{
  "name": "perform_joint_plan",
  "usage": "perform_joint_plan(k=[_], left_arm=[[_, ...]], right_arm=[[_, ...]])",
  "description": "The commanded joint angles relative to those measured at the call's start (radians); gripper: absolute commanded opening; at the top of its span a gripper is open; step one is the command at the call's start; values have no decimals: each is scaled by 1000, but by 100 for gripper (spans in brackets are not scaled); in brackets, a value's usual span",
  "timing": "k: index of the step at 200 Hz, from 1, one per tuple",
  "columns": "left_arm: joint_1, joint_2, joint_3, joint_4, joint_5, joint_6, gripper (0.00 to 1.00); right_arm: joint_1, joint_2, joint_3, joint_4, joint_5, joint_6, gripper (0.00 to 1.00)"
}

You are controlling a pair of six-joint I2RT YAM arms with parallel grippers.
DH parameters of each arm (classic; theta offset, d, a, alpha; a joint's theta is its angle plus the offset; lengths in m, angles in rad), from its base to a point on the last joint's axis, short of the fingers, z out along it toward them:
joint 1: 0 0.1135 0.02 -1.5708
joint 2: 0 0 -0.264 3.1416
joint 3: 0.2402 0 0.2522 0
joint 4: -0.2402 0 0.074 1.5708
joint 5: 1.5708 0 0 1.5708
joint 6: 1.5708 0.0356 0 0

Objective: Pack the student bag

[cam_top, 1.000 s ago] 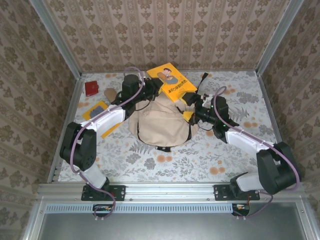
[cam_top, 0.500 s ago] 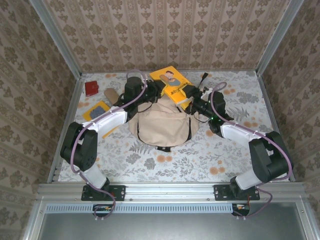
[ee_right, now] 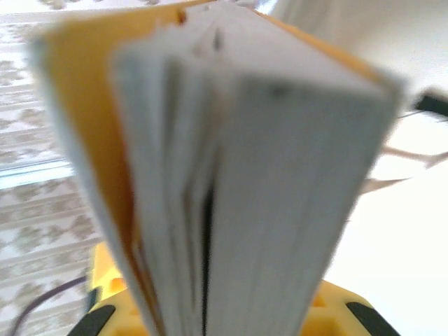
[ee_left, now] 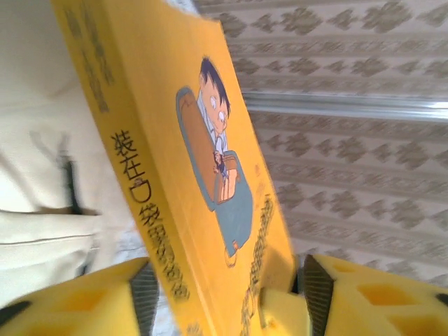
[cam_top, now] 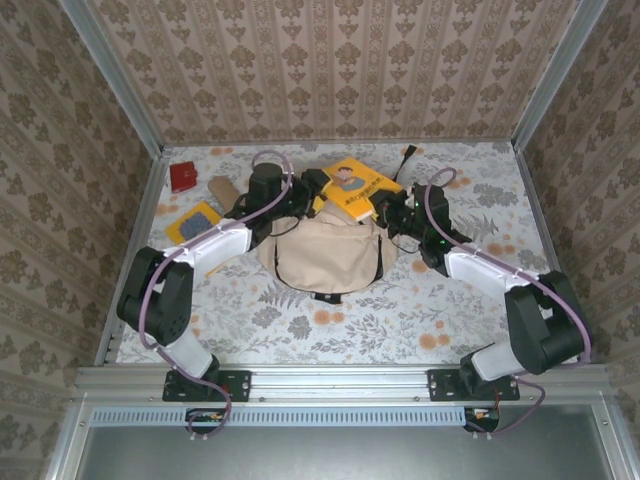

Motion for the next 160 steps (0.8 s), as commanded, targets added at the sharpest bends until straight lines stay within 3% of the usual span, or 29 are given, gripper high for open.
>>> perform_joint_plan(k=[1,33,68,130,160], left_arm=[[15,-78,9,-259,-5,201,72],[-2,-89,53,-586,-41,458,78],[-76,-51,137,-862,-140,685,75],[-296,121,320,-1078,-329,783,70],[-367,240,435,-1148,-319,866,67]], right_arm=[[-7,-128,38,-218,95,-200,5],[-31,-239,58,-436,156,-366,5],[-73,-331,63,-613,214,-478,5],[-169,-414,5,-712,206,-508,5],[-208,-434,-20,-723,186,-504,5]])
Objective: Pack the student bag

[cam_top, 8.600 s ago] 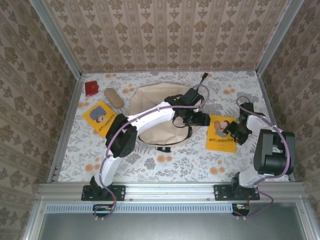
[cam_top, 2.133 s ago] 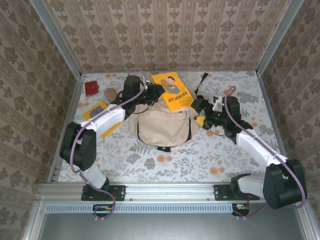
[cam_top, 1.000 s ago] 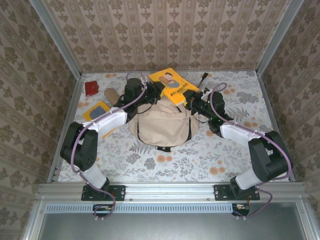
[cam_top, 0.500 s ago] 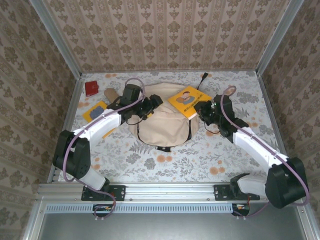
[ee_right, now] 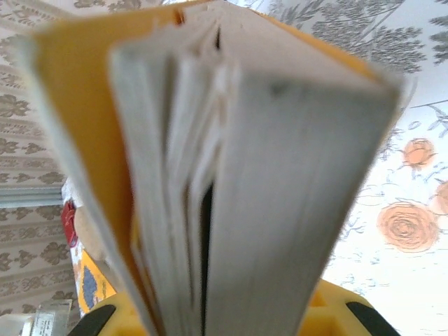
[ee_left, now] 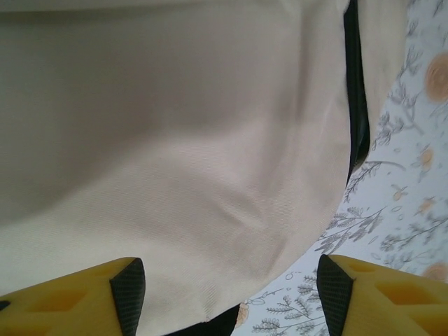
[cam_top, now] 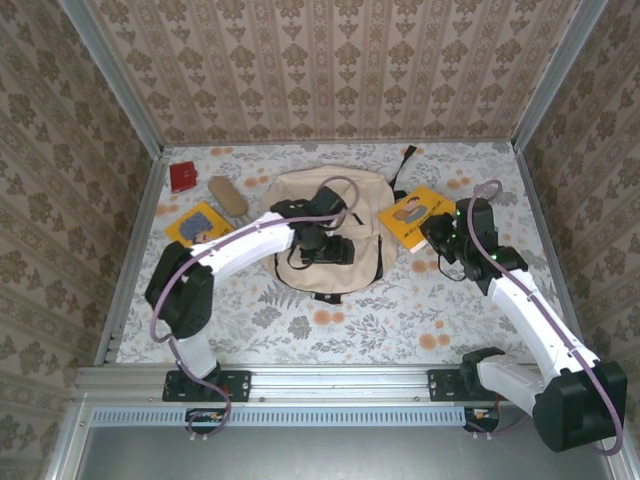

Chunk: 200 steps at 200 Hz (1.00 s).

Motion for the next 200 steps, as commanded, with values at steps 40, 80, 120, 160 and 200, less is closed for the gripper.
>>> perform_joint_plan(k=[40,80,120,160,200], left_arm=[[-108,212,224,-193,-47,207,66],[-122,306,305,-224,-23,215,59],[-130,371,351,-271,-19,208,51],[-127,379,356,-273,-28,203,30],[-115,350,369,-260,-43,200,11]], right_arm=[[-48,-57,-33,-1,-19,-24,5],[-58,-63,-44,-6,-31,-23,5],[-66,-71,-52,-10,-36,-20,5],[-70,-76,-57,-13,-41,-18,5],[-79,-90,-60,-27,-41,-19,5]])
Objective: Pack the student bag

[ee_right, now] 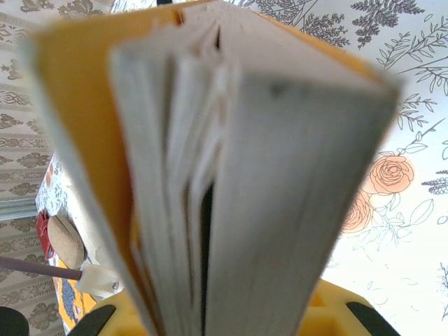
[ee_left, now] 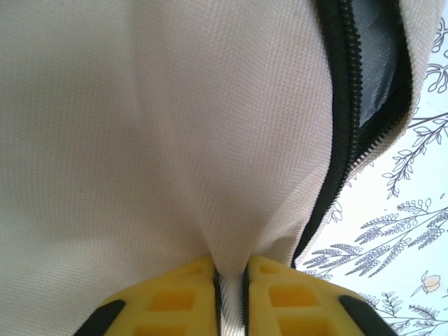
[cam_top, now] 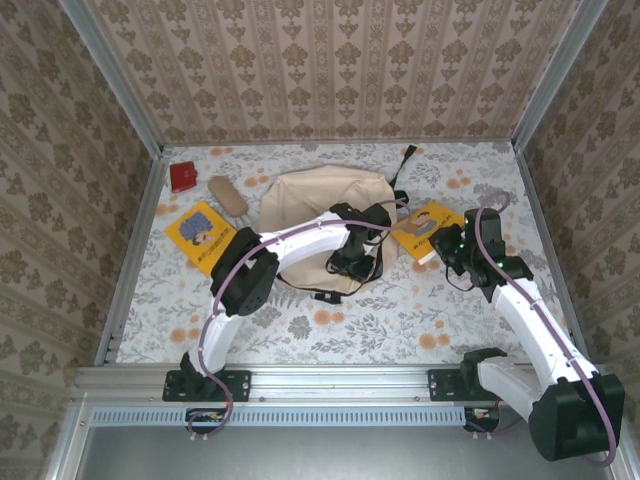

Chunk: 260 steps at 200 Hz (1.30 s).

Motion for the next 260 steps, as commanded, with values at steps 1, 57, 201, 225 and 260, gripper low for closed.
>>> perform_joint_plan(k=[1,57,201,225,260], left_arm=[[4,-23,28,-31,-9,2,11],[66,-159,43,78,30,12,8],[199,-34,404,333,264,-51,5],[199,-54,402,337,258,-40,5],[197,-74,387,349,256,-30,5]], right_arm=[[-11,-42,5,29,-11,-15,5],[-59,-104,14,-51,18,-57,5],[-157,-202,80,-125,-113,-171,5],[-157,-244,125,-200,-48,-210,5],[-155,-264,136,-148,-136,-197,5]])
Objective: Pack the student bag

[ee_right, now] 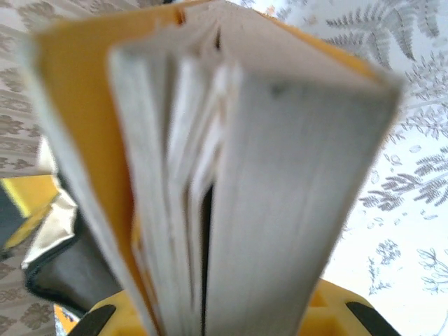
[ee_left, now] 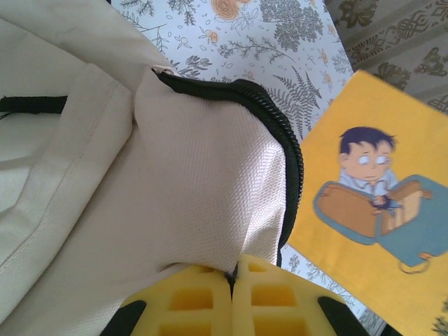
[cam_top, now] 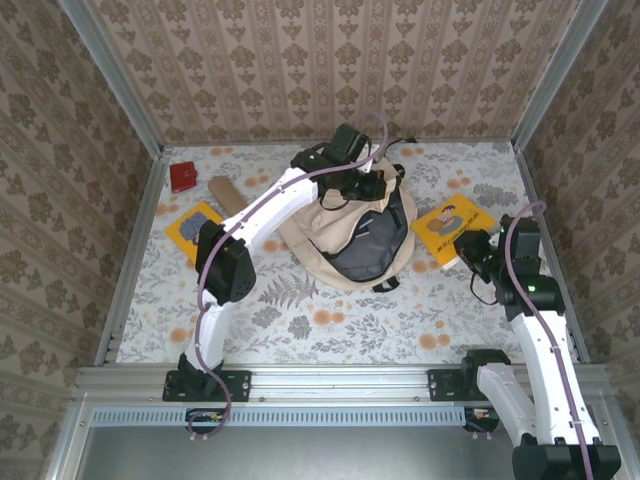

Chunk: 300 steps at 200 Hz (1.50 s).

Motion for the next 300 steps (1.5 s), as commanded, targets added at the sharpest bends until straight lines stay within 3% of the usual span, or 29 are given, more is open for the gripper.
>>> perform_joint_plan(k=[1,58,110,144,206,261,300], left_arm=[[0,-58,22,62,4,20,5],[0,-63,22,74,12,17,5],[-2,-88,3,85,0,12,5],[-2,-114,-21,98,-2,6,5],[-2,-146,-53,109,2,-8,5],[10,-163,-72,131,-11,-46,5],[20,-192,-110,153,2,-63,5]], right_arm=[[-1,-24,48,93,-79,-13,5],[56,7,-46,275,-248,50,6],[209,143,-120,456,-261,143,6],[258,251,-152,651,-260,219,6],[345,497,-98,879,-121,311,6],[468,824,-5,1060,77,341,5],[484,977,79,1092,142,388,6]])
